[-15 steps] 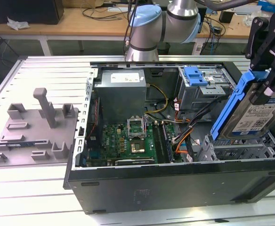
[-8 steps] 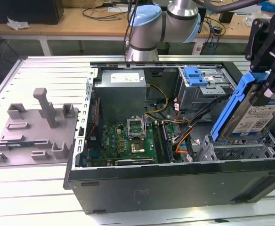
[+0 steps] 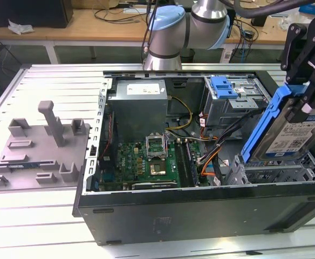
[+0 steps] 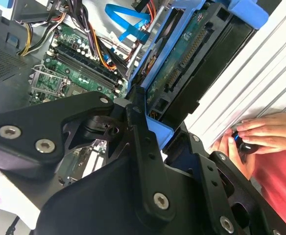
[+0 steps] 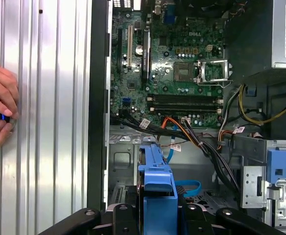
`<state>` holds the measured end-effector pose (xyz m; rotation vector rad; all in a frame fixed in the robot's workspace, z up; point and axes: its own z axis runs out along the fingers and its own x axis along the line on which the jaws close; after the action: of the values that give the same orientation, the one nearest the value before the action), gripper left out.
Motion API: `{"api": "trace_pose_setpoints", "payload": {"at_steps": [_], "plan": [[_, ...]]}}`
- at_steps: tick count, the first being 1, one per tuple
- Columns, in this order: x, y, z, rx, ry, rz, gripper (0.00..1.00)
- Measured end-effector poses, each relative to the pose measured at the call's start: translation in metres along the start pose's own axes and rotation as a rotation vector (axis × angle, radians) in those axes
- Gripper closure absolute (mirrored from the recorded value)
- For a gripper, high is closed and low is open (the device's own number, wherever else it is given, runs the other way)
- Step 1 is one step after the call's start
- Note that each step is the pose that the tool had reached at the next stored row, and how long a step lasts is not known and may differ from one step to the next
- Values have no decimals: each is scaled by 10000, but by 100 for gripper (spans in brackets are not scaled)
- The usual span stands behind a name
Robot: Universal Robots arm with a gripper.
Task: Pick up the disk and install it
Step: 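Insert the disk into the insertion slot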
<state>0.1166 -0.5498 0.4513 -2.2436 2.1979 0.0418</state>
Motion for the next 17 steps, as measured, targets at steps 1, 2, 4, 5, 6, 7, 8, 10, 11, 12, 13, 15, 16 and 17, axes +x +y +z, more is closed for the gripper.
{"api": "trace_pose_setpoints", "payload": {"at_steps": [1, 2, 4, 5, 6, 7, 8, 10, 11, 12, 13, 15, 16, 17], "plan": [[0, 0, 4, 0, 0, 0, 63], [0, 0, 9, 0, 0, 0, 63], [0, -1, 19, 0, 0, -1, 63], [0, -1, 22, 0, 0, -1, 63], [1, 0, 27, 0, 0, 0, 63], [1, -1, 33, 0, 0, 0, 63], [1, -1, 39, 0, 0, 0, 63], [3, -3, 138, 0, 0, 0, 63], [4, -4, 207, 0, 0, 0, 63], [4, -4, 223, 0, -1, -1, 63], [4, -4, 231, 0, 0, 0, 63], [5, -5, 251, 0, 1, 0, 63], [5, -5, 270, 0, 0, 0, 63], [6, -6, 291, 0, 0, -1, 63]]}}
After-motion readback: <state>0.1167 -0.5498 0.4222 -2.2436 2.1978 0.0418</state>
